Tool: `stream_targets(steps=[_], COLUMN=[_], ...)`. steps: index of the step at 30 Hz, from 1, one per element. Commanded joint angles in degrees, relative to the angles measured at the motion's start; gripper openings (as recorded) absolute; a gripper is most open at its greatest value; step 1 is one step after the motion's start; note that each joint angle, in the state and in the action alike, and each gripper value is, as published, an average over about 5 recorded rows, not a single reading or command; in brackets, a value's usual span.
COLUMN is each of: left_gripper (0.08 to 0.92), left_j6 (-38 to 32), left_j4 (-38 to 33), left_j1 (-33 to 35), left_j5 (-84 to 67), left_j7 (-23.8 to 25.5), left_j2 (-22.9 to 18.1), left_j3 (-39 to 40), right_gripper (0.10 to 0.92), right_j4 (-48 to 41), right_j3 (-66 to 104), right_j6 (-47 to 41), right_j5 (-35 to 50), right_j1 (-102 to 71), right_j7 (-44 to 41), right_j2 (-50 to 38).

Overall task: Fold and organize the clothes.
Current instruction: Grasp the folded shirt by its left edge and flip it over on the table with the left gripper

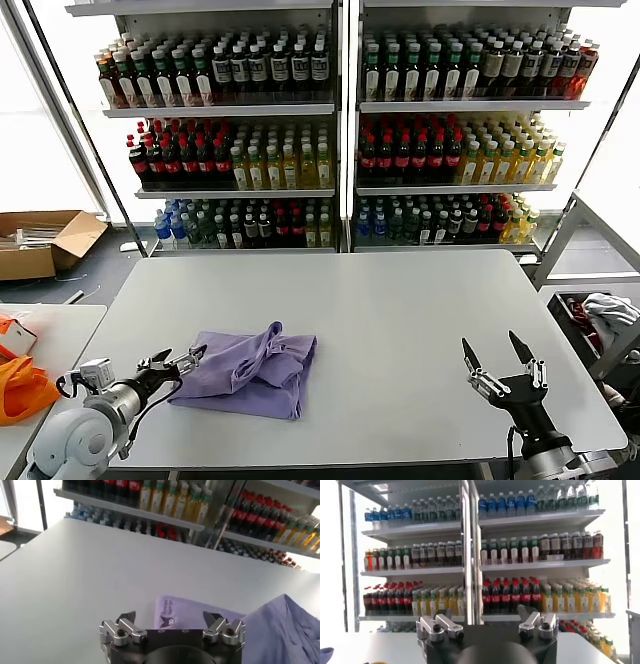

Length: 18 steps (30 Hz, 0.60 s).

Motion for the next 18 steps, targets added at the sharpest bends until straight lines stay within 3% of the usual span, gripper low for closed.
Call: stream_targets(steps=[1, 14, 18], left_gripper=[0.822, 0.813, 0.744], left_j6=[-0.25, -0.98, -1.16], left_j4=[2.63, 1.79, 1.09], left_j1=[0.05, 1.72, 1.84], left_j5=[2.85, 5.25, 5.35], left_j7=[1.22, 3.52, 3.51], left_j2=[-1.11, -0.65, -1.15], left_j3=[1.0, 1.69, 1.95], right_gripper=[0.823, 0.823, 0.823], right_j4=[0.7, 2.56, 2.57], right_j3=[0.16, 3.17, 3.09], right_j6=[-0.12, -0.17, 0.0], right_j5=[0.17, 4.23, 4.19], right_j1=[-0.08, -2.5, -2.51], right_j7=[0.06, 0.09, 0.01], right_j2=[-0.13, -0.14, 0.08])
